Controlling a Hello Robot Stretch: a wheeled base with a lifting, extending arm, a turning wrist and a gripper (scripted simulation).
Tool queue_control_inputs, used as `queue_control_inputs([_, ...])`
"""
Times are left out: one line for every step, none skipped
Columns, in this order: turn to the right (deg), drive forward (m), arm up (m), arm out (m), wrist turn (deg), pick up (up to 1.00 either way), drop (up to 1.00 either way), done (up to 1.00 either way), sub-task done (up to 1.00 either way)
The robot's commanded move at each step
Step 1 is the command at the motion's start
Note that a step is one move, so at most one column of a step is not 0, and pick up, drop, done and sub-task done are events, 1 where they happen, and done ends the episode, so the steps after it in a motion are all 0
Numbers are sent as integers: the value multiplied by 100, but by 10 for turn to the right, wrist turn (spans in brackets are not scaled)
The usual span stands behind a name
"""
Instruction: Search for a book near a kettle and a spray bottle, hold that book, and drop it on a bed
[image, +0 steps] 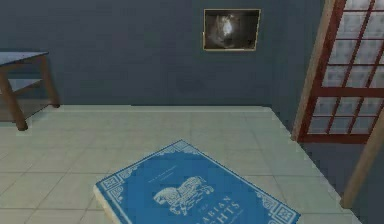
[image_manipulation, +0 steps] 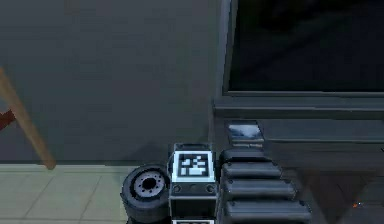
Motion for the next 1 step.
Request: queue_control_inputs([210,0,0,0,0,0,0,0,0])
